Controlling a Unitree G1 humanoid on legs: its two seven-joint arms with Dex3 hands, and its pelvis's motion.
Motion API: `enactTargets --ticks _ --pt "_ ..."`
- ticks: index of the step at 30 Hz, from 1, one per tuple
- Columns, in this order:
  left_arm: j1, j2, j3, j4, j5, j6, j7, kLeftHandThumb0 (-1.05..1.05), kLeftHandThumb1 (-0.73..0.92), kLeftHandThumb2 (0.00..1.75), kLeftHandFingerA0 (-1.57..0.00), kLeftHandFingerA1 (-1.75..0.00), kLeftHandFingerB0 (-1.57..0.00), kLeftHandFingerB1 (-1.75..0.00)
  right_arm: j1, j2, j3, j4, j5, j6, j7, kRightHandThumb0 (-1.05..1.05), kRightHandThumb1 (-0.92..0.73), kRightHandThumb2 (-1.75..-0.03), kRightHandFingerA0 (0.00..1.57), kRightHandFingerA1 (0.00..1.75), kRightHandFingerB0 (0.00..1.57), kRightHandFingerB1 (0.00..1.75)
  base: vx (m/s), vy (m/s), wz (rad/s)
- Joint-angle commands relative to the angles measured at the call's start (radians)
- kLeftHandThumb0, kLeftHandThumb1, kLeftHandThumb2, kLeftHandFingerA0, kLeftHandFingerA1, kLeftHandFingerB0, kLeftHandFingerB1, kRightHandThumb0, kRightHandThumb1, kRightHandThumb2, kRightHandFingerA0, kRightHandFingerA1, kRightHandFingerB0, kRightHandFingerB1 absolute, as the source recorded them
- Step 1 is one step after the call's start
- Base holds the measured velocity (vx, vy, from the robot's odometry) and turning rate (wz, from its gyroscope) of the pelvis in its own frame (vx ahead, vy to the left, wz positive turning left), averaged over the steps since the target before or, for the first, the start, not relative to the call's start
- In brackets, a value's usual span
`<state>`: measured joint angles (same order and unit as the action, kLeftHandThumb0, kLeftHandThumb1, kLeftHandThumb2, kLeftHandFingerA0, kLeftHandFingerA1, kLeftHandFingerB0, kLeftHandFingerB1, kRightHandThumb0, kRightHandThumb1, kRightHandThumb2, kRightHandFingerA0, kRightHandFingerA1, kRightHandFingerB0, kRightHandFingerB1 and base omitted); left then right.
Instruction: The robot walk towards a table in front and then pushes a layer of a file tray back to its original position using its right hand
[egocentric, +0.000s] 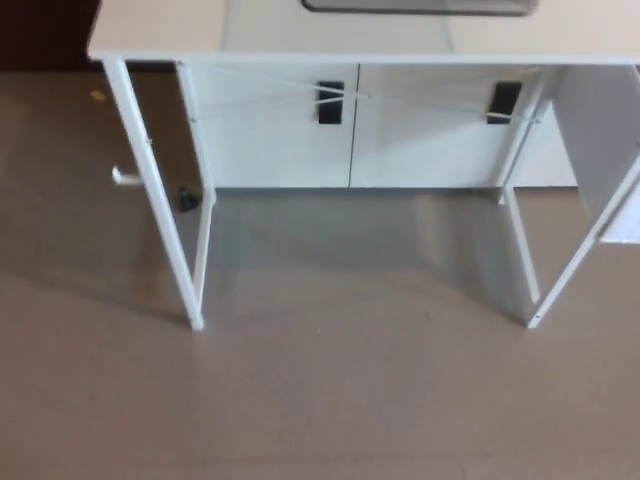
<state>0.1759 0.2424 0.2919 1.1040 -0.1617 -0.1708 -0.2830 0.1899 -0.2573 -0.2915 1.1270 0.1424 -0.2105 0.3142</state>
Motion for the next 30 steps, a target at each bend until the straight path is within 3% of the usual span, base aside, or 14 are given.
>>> enactTargets --ticks 1,20,30 --pt "0.017 0.008 0.0 -0.001 0.003 -0.02 0.005 0.0 0.44 0.88 -0.43 -0.61 -0.19 -0.5 0.028 -0.008 -0.006 -0.024 0.012 0.002 0.004 -0.25 -0.62 -0.58 0.52 0.39 0.28 0.32 0.37 0.167 -0.01" --pt "0.008 0.01 -0.003 0.025 0.003 -0.034 0.008 0.01 0.44 0.87 -0.45 -0.62 -0.19 -0.5 0.025 -0.011 -0.005 -0.025 0.016 0.016 0.018 -0.25 -0.62 -0.58 0.47 0.38 0.27 0.32 0.33 -0.059 0.15" --pt "0.023 0.003 -0.019 -0.02 0.012 -0.031 0.017 0.0 0.45 0.88 -0.44 -0.61 -0.19 -0.5 0.023 -0.01 -0.005 -0.023 0.016 0.017 0.014 -0.25 -0.61 -0.58 0.52 0.39 0.3 0.32 0.2 0.158 -0.12"
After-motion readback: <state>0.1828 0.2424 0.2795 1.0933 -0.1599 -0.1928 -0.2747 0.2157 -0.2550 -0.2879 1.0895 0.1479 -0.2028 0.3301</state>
